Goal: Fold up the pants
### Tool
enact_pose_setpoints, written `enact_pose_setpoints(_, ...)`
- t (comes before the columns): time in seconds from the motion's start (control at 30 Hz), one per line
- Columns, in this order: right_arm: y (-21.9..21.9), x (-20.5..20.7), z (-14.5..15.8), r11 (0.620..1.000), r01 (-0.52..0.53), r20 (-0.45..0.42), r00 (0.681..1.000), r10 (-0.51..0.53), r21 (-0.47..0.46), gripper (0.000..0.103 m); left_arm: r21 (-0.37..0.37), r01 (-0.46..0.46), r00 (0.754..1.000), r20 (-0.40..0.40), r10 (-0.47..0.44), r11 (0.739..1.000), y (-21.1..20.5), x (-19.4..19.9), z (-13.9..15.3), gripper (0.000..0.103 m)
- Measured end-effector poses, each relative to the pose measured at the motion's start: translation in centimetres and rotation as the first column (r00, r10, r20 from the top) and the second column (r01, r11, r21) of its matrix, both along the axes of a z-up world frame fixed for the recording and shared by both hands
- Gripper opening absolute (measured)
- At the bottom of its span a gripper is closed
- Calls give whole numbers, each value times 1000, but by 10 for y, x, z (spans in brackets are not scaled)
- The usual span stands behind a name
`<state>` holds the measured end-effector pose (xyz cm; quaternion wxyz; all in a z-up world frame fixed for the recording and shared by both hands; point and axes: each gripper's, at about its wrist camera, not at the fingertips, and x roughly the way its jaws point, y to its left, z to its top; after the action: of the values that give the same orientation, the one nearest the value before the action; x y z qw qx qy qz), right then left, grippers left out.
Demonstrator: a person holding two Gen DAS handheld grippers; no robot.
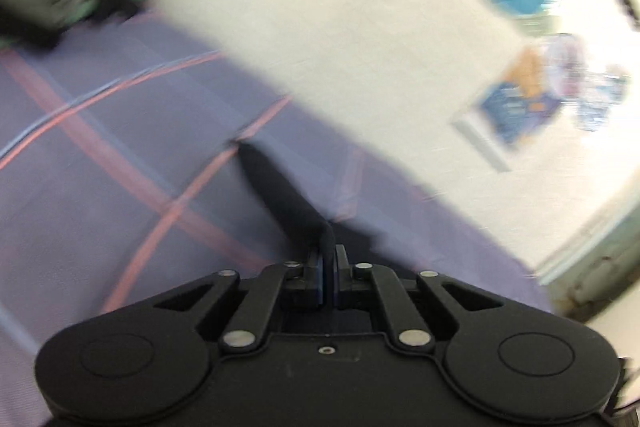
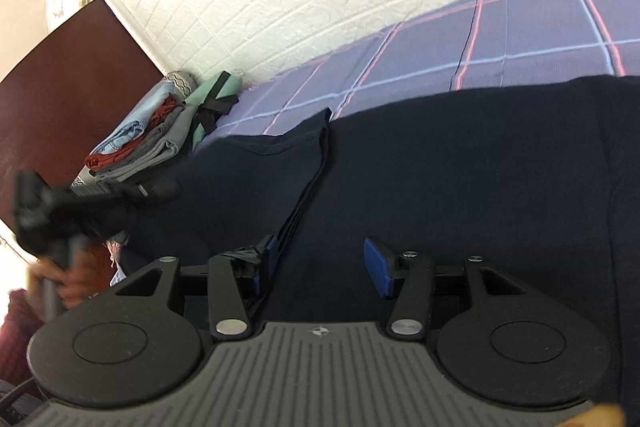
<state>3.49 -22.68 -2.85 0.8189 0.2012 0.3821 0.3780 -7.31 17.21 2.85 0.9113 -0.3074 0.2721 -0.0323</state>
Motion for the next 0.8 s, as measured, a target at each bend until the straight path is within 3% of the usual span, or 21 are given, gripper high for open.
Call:
enact_pose_setpoints(0.13,-17,-4,0,999,38,17,999,-39,15,84,56,149,984,90,-153,987,-58,11,40,103)
enact_pose_setpoints(0.27,-45,-10,0,994,100,34,994,-101,35,84,110,296,943,122,-309,949,-124,26,54,103)
enact_pose_setpoints(0.37,-70,-15,-1,985,169,40,985,-170,39,84,136,396,910,72,-408,908,-172,46,42,103)
enact_pose_setpoints(0.5,-106,-22,-3,958,287,44,957,-288,31,84,149,499,866,-62,-496,854,-224,74,-5,103)
enact_pose_setpoints(0.57,-123,-26,-7,940,340,31,940,-341,23,84,111,540,840,-130,-526,835,-238,81,-24,103)
enact_pose_setpoints(0.63,-136,-30,-9,930,367,20,930,-367,21,84,53,560,825,-128,-551,827,-240,79,-23,103)
enact_pose_setpoints(0.7,-142,-34,-9,933,357,21,934,-358,39,85,31,554,831,-76,-551,832,-228,71,-8,103)
enact_pose_setpoints(0.8,-137,-34,-7,947,308,15,950,-311,85,90,75,470,881,16,-472,880,-197,56,23,103)
